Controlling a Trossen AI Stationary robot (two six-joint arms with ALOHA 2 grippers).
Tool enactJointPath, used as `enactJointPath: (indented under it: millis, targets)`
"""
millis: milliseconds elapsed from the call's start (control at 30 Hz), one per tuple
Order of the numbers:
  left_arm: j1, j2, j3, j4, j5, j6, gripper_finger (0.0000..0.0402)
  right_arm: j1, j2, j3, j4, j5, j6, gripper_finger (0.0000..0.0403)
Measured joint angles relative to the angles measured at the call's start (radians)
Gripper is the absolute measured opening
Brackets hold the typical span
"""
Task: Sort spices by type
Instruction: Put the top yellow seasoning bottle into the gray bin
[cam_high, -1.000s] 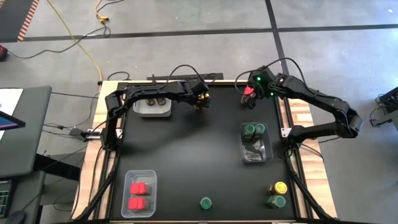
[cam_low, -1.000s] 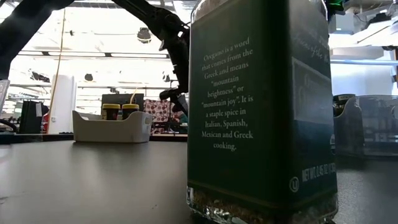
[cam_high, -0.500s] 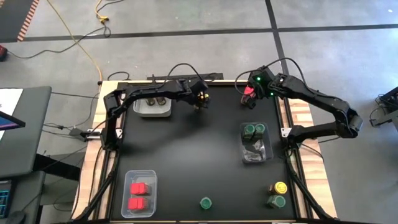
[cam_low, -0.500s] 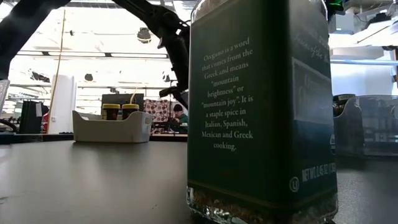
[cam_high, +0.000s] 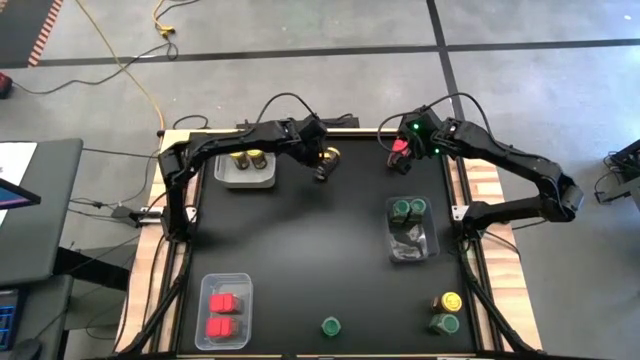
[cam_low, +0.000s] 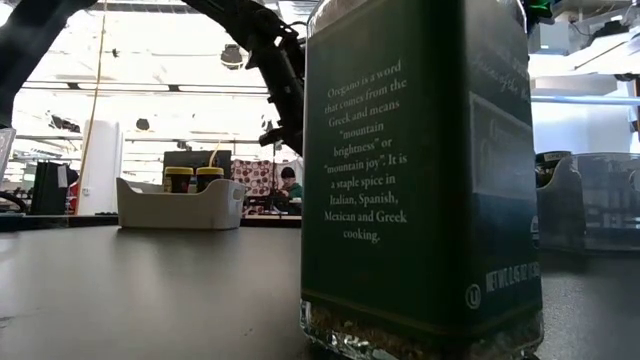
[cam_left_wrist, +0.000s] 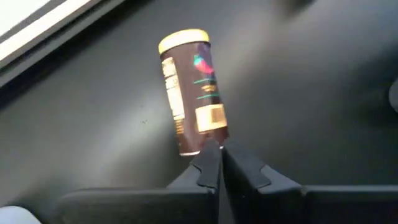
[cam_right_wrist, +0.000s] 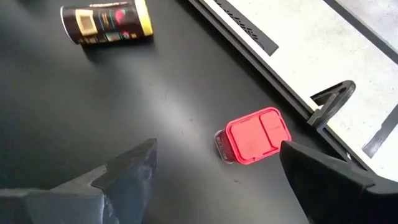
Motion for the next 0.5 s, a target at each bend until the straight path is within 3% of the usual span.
enactJointPath:
  millis: [333,500]
  targets:
    - [0.0,-0.008,0.0,0.005,0.023,-0.012,0.0001,0.0,0.0,0.0,0.012,-0.001,0.002,0.0364]
    - [0.009,-0.008,0.0,0.034,0.014,-0.044,0.0038,0.0,0.0,0.0,0.016,-0.001,0.001,0.0364]
